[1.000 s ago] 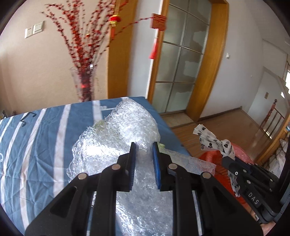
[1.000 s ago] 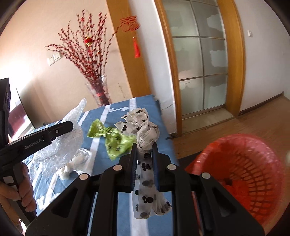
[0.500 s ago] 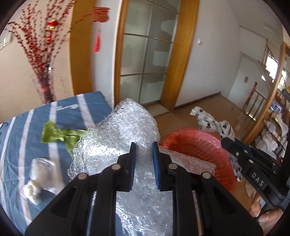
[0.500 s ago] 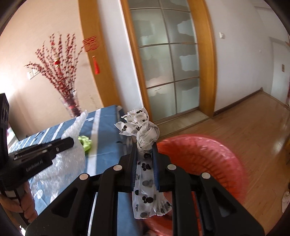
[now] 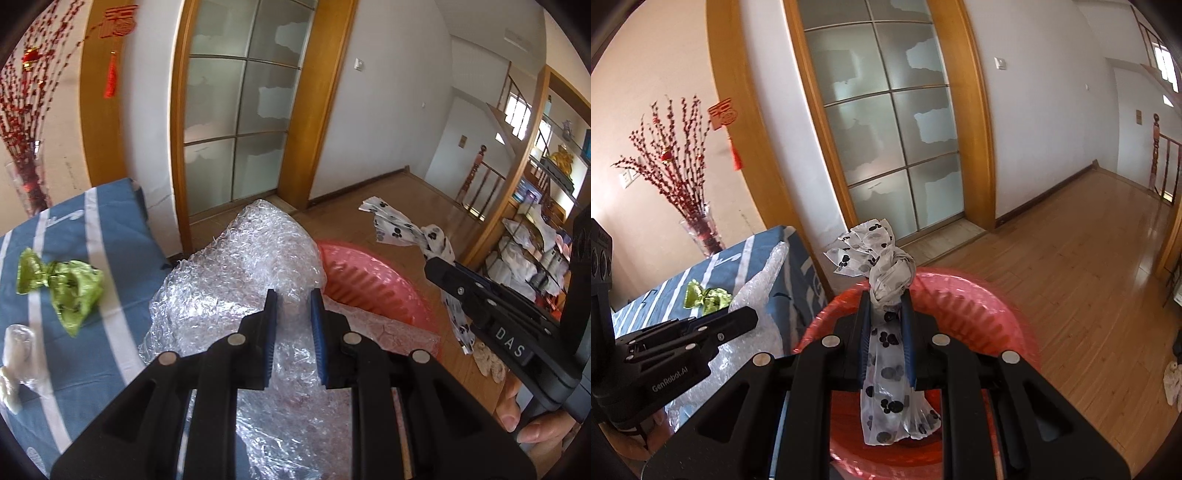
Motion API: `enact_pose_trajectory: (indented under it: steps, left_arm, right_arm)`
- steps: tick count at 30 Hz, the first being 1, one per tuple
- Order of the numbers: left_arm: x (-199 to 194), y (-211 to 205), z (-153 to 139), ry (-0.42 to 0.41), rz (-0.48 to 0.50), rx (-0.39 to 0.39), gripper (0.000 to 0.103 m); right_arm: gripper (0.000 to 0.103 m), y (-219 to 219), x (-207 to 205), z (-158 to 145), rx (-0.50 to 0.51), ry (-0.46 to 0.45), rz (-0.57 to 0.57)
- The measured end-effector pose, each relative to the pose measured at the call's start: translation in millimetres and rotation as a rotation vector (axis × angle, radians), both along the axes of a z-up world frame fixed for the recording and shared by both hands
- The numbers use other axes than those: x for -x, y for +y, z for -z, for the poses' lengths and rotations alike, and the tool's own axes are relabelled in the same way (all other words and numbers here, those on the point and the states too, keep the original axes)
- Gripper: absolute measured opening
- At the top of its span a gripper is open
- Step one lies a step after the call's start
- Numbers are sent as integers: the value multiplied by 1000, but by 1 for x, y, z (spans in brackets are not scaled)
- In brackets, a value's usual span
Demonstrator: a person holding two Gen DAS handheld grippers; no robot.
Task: Collect trash
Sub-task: 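Carry the bubble wrap and spotted bag in both tools over the red basket, then open both tools to drop the items into the red basket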
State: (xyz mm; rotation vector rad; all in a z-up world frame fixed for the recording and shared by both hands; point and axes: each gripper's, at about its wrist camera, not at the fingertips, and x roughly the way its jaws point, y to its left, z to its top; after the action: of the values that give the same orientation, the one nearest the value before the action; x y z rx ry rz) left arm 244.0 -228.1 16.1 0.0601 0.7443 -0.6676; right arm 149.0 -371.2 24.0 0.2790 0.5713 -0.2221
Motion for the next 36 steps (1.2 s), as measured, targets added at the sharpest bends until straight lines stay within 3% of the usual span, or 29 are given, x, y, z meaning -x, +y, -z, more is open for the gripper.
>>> enact_pose_trajectory:
  steps: [15,18,20,23,30,36]
  left_arm:
    - [-4,-50,36,60,87,-21,19]
    - [-6,-53,40,53,80,-28,24]
    - [-7,-55,43,51,69,-33,35]
    - [-11,-53,47,63,55,-34,40]
    - [-15,-31,52,76,-2,-37,48]
    - [-10,17,43,2,-72,-61,57]
  right_arm:
    - [16,-36,-2,10,-46,14,67]
    - [16,-41,-4,14,-69,15,69]
    - [16,-46,-6,18,-88,16,78]
    - [18,-51,-7,24,-119,24,86]
    - [46,-51,-4,32,-118,38,92]
    - [49,-37,-7,27,-67,40,72]
